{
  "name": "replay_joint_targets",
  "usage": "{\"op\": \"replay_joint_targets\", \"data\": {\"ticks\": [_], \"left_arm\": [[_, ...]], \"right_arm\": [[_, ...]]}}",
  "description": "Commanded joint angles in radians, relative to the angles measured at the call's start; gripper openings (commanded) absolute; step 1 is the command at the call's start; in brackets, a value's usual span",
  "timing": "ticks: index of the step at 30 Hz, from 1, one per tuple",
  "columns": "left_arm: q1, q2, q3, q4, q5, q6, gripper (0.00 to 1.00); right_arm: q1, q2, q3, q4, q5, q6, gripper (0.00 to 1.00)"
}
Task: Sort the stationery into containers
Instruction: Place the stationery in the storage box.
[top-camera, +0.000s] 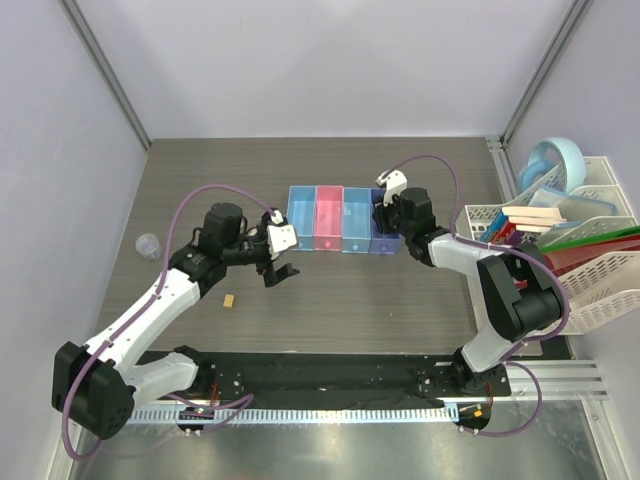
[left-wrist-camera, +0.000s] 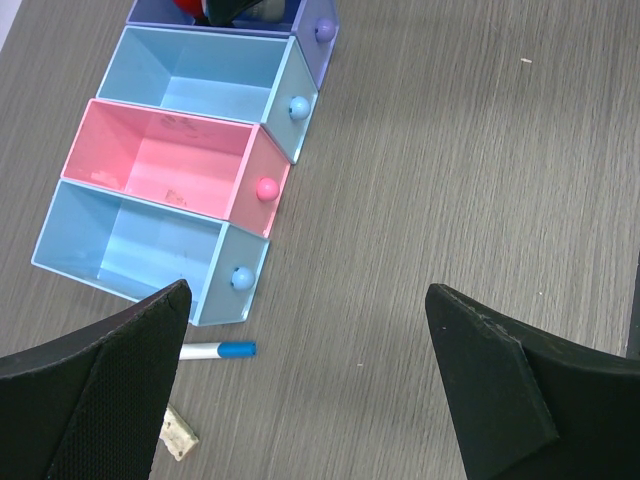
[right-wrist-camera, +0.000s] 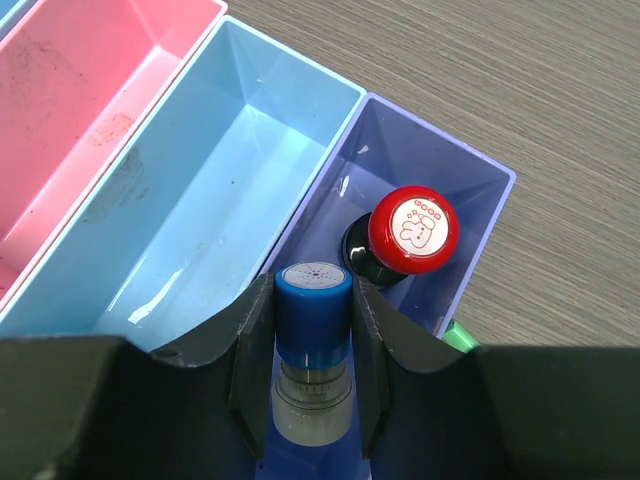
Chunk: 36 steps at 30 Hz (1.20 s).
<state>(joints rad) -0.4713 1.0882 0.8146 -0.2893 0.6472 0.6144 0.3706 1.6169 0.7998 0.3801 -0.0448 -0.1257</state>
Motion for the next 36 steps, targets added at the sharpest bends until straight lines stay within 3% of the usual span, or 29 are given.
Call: {"op": "replay_joint_targets", "data": {"ticks": [1,12,21,36], "left_arm": [[-0.003,-0.022,0.003,0.007,0.015,0.008,1.0],[-0.003,-0.022,0.005,0.009,0.017,0.007,1.0],[-0.003,-0.022,0.005,0.009,0.019,0.005,1.0],[-0.003,-0.025,0.006,0.003,0.014,0.007,1.0]], "right_arm": [[-0.004,-0.008,0.006,0.037,-0.012,0.009,0.3],[-0.004,-0.006,0.01,0.036,-0.015,0.011,0.33],[-0.004,-0.008,0.013,0.031,-0.02,0.009,0.43],[-0.004,-0.043,0.036,-0.023,-0.036,-0.005,0.43]]}}
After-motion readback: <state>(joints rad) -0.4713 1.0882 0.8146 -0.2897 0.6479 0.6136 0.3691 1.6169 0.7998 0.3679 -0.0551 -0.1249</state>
